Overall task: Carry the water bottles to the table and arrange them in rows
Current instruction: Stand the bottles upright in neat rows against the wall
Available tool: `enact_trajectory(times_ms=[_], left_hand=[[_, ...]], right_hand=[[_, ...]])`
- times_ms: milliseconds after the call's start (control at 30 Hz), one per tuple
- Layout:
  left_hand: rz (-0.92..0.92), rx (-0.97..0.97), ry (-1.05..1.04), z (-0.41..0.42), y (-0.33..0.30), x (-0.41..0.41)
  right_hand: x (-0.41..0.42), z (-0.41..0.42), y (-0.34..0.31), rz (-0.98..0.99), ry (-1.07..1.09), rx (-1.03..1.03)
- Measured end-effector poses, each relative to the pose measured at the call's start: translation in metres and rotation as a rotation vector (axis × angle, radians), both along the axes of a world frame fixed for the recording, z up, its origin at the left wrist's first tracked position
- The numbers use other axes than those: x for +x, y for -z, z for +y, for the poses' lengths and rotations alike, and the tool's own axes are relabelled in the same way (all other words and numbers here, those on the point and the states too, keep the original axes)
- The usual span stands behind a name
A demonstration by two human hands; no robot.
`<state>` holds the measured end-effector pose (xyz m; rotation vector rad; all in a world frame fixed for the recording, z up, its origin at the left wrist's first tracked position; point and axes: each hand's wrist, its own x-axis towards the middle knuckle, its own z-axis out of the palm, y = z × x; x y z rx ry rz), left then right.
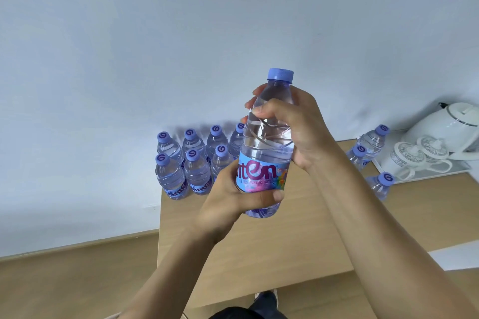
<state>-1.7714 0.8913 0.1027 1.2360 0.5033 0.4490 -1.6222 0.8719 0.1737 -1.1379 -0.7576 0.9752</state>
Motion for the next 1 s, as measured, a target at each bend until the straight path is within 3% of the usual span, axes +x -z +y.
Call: enact_trajectory(times_ms=[167,333,533,667,867,1000], left_hand=[[0.022,0.038,-0.097,-0.004,0.003,0.001],[0.090,0.115,-0.263,-0.013,0.002,0.005],[0.113,0.181,-0.402,-0.028,0.000,0.014],[0.126,0.166,-0.320,-0.023,0.000,0.010],[0.077,0.050,-0.039,-0.009,-0.003,0.002],[0.032,0.023,-0.027,-0.008,-0.002,0.002]], right_hand=[[-0.002,-0.002,-0.002,-0.033,-0.055,0.014],[-0.013,-0.004,-0.005,-0.261,0.132,-0.043],[-0.021,-0.003,0.001,-0.271,0.261,-0.092],[-0.014,-0.004,0.002,-0.233,0.233,-0.063],[-0.002,-0.007,-0.001,-0.040,0.043,-0.031],[0.001,-0.007,-0.002,0.014,-0.045,0.026]])
